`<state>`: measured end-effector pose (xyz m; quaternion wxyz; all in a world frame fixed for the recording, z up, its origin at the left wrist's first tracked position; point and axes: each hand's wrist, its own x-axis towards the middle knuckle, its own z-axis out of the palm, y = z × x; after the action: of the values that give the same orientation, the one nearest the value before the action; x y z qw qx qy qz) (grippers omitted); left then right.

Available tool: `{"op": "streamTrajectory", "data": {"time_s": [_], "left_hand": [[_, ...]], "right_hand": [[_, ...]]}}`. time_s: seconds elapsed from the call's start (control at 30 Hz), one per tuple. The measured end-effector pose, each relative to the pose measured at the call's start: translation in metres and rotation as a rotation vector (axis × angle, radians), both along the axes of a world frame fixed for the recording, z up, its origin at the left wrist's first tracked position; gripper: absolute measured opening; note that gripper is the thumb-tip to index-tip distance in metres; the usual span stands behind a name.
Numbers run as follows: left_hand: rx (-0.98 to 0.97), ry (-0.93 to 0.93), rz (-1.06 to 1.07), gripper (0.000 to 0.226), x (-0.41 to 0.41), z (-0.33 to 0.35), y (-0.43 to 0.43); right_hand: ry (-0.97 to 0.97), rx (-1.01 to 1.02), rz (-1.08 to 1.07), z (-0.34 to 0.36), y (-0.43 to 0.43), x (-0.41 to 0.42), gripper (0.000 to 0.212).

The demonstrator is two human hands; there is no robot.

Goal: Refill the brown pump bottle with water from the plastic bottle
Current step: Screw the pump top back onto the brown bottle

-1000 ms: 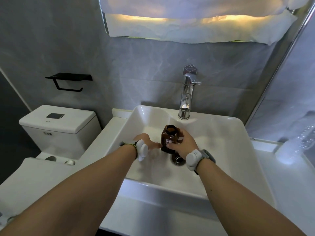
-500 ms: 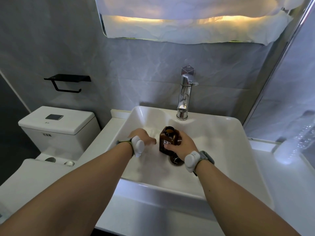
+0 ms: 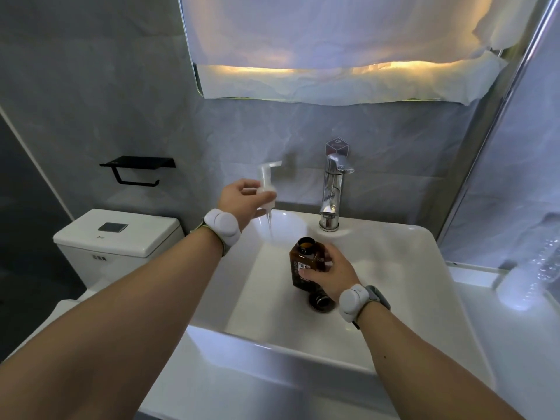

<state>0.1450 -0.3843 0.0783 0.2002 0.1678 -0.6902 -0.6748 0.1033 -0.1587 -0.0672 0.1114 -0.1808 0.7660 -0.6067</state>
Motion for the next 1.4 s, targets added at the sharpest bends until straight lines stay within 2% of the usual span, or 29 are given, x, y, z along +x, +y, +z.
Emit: {"op": "streamTrajectory", "data": {"time_s": [0.2,0.37,0.5,0.67,0.93,1.03,1.13,1.4], "left_hand": [[0.041,0.123,-0.024,0.041,0.001,0.024,0.009],[0.069,0.152,-0.052,0.042,-0.002,0.024,0.019],[0.116,0.164,-0.069,0.042,-0.005,0.015,0.026],[0.148,0.145,-0.101,0.035,-0.006,-0.005,0.037],[0.132,0.082,-0.154,0.045,-0.006,-0.036,0.041],[0.060,0.047,-0.168,0.050,-0.006,-0.050,0.040],[0.024,0.013,-0.177,0.042,-0.002,-0.064,0.040],[0.167,0.023,-0.202,0.038,0.005,-0.082,0.042]], "right_hand": [[-0.032,-0.048,0.008,-0.004,-0.002,0.001,0.051],[-0.048,-0.061,0.024,-0.003,-0.002,0.000,0.060],[-0.042,-0.041,0.030,-0.001,-0.002,0.001,0.055],[-0.046,-0.034,0.037,0.003,-0.003,0.002,0.050],[-0.039,-0.016,0.044,0.004,-0.005,0.002,0.052],[-0.041,-0.014,0.049,0.005,-0.005,0.002,0.052],[-0.028,-0.021,0.062,0.006,-0.004,0.003,0.053],[-0.022,0.014,0.073,0.003,-0.004,0.002,0.051]]}}
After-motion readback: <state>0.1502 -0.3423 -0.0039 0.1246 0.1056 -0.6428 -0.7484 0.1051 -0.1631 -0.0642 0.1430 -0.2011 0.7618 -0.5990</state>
